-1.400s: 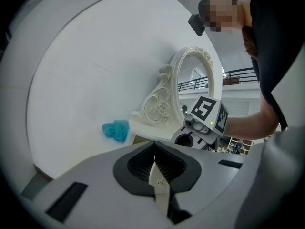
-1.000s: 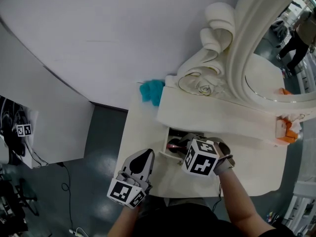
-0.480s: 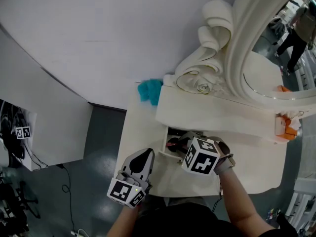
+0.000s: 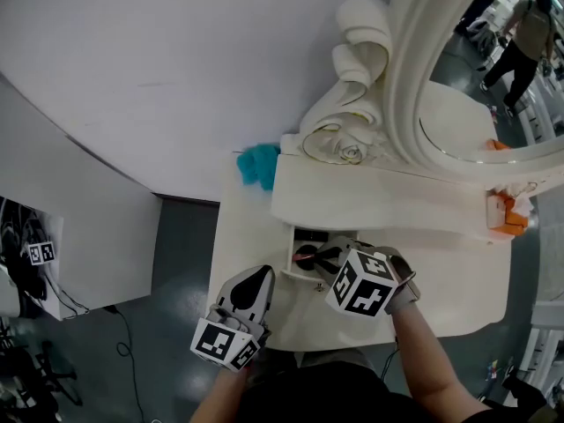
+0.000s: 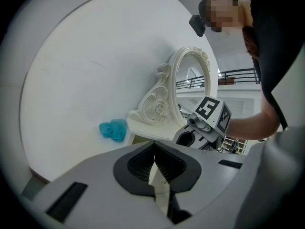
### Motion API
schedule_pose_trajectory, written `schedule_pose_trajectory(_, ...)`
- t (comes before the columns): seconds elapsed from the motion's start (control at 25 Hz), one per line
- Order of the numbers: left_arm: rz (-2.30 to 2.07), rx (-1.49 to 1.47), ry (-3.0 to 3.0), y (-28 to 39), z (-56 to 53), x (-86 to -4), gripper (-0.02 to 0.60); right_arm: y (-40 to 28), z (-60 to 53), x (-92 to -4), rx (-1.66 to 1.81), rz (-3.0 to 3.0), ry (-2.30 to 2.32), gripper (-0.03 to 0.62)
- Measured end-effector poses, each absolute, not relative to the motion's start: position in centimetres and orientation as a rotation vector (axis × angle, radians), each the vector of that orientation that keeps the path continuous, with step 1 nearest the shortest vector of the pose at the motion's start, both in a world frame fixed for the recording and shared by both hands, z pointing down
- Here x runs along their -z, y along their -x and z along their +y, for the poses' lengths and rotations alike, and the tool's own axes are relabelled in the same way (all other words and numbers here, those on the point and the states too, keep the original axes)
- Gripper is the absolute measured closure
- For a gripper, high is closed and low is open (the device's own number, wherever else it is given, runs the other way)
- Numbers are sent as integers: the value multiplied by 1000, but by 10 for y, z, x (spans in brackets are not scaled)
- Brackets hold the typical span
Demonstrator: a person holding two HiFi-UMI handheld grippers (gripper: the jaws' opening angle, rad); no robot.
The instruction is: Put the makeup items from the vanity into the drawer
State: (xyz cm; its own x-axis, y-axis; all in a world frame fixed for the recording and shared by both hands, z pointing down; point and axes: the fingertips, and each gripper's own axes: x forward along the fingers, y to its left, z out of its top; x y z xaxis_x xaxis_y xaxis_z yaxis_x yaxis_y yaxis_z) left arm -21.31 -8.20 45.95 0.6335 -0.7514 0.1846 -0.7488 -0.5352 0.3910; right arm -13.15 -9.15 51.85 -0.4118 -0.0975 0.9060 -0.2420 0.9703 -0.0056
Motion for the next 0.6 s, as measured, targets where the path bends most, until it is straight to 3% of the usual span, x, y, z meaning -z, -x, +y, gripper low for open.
schedule_pose_trajectory(0.6,-953,9,-2561,171,-91,-441,566,105,-86,-489,-245,-2106,-535,572)
